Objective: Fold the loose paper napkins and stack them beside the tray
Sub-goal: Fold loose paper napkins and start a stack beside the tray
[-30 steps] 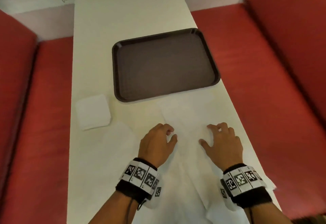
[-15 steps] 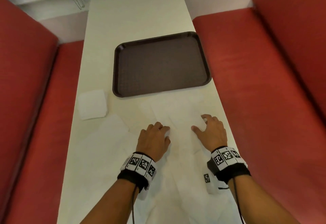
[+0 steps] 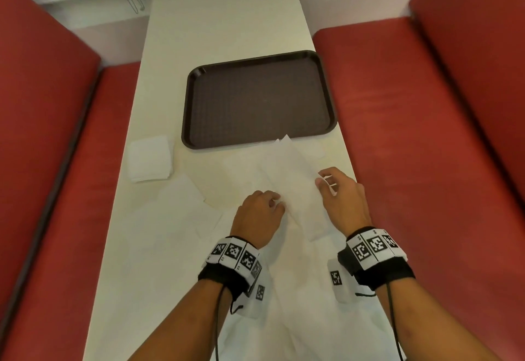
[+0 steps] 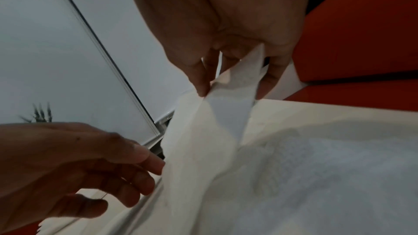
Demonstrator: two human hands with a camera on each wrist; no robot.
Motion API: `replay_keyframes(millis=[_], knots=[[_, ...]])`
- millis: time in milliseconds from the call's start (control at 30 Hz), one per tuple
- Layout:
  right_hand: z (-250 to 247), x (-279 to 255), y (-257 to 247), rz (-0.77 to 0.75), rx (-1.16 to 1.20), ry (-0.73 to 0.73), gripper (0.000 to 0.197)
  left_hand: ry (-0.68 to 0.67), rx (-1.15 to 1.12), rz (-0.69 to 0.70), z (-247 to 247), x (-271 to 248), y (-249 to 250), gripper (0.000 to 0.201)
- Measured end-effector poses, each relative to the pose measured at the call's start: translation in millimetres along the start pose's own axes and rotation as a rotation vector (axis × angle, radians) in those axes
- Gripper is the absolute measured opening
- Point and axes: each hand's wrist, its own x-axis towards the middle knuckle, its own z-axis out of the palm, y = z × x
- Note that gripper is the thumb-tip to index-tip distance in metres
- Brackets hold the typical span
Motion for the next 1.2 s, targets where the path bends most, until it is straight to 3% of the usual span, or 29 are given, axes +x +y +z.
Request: replay_keyframes(millis=[133, 300, 467, 633, 733, 900, 1133, 1200], knots=[[-10.4, -6.3, -4.0, -0.055, 0.024, 0.000, 0.018, -0.013, -0.207, -0.102, -1.3, -0.9, 9.5, 0.035], [-20.0, -8.4, -4.8, -0.159, 0.148, 0.084, 0.009, -0.010, -0.432, -0.136, -2.9, 0.9, 18.1, 0.033], [-34.3, -13.3, -17.4, -0.044, 0.524, -0.041, 0.009, -0.010, -0.726, -0.045, -9.4, -3.9, 34.0, 0.021], [-39.8, -20.5, -27.6, 0.061, 0.684, -0.024, 0.015, -0.006, -0.906, -0.107, -18.7, -5.9, 34.7, 0.037], [-34.5, -23.6, -31.5, 0.121, 0.669, -0.042, 0.016, -0.064, -0.949, -0.051, -24.1, -9.3, 28.5, 0.036], [-17.0, -29.2, -41.1, 0.230, 0.663, -0.047, 0.024, -0.043, -0.921, 0.056, -44.1, -14.3, 14.6, 0.022], [24.9, -35.5, -75.5, 0.105, 0.760, -0.111, 0.018, -0.024, -0.959, 0.140, -93.6, -22.0, -29.3, 0.020], [41.0, -35.6, -87.5, 0.084, 0.799, -0.167, 0.019, 0.007, -0.935, 0.162, -110.4, -21.3, -46.9, 0.032]])
